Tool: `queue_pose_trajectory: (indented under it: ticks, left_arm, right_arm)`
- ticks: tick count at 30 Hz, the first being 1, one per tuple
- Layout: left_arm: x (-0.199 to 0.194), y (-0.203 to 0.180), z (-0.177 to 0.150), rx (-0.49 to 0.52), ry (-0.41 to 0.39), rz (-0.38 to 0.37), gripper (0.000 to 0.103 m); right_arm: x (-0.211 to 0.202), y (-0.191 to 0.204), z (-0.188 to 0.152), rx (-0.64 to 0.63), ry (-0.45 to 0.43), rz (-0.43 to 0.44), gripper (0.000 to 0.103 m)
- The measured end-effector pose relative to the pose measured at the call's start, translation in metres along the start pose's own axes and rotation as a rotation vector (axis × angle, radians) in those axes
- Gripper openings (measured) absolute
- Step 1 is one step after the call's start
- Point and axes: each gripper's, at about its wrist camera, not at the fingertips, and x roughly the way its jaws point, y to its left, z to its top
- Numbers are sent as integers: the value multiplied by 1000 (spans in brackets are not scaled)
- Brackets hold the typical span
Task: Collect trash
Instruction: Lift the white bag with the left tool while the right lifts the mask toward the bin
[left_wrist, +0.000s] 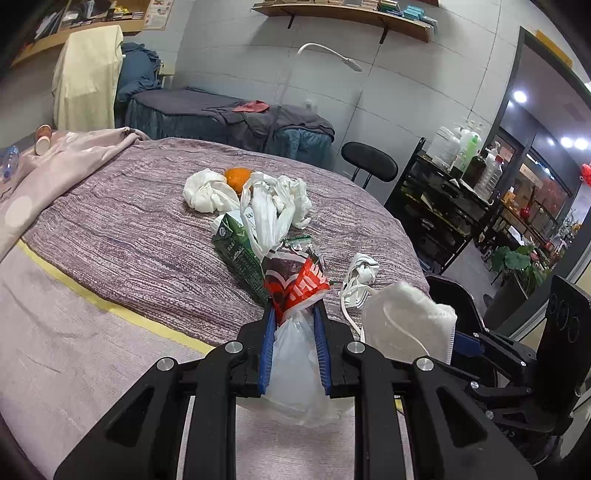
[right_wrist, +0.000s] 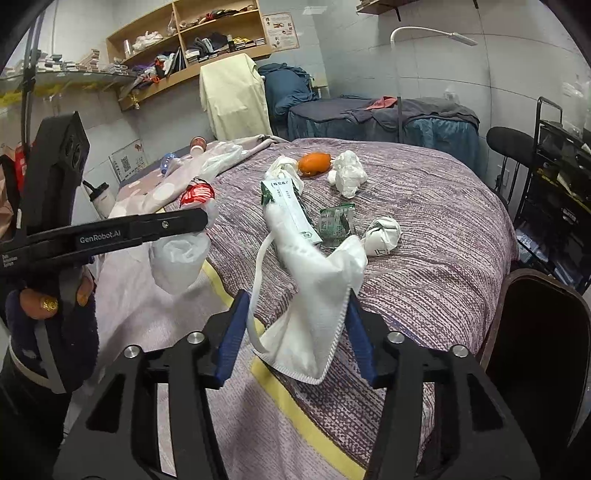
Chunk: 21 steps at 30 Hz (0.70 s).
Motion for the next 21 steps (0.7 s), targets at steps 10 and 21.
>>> queue_pose_trajectory:
  ticks: [10, 21]
  left_arm:
    - [-3, -16, 1, 26, -6, -22, 20]
    - [9, -85, 4, 131, -2, -144, 20]
  right_arm:
    - [-27, -40, -5, 119, -79, -53, 13]
    - [-102, -101, -14, 243, -218, -231, 13]
